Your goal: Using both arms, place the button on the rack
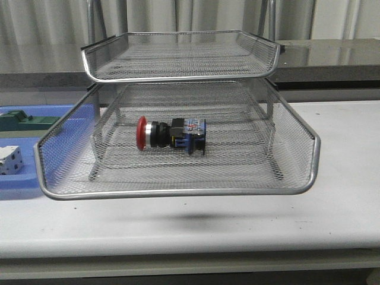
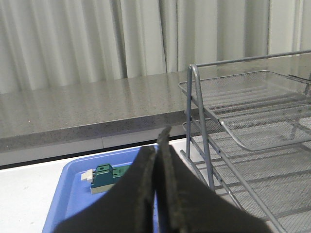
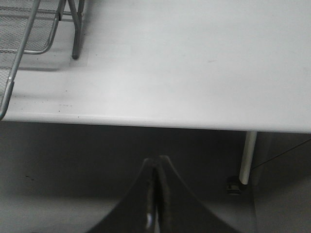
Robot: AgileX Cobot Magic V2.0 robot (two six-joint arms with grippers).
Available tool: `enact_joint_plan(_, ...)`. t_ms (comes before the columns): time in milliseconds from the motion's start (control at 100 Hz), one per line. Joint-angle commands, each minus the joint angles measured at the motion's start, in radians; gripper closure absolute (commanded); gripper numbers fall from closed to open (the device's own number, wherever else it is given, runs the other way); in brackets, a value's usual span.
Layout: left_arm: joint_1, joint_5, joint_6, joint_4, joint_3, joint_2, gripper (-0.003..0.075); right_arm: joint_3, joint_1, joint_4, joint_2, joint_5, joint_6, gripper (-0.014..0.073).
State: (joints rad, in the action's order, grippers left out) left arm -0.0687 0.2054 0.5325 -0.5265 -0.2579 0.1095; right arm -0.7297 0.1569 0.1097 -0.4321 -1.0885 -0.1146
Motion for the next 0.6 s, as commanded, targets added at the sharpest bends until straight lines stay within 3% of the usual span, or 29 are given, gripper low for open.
enact_joint_plan(0, 0.003, -0.076, -0.011, -0.016, -0.025, 0.008, 0.0741, -0.033, 0.0, -0.003, -0.006, 0.076, 0.003, 0.0664)
enact_joint_plan(290, 0.003, -0.076, -0.011, -0.016, -0.025, 0.008, 0.0741, -0.033, 0.0, -0.134, -0.125, 0.203, 0.032, 0.0663)
enact_joint_plan(590, 0.003, -0.076, -0.011, -0.016, -0.025, 0.008, 0.0741, -0.033, 0.001, -0.43, -0.421, 0.206, 0.296, 0.0662)
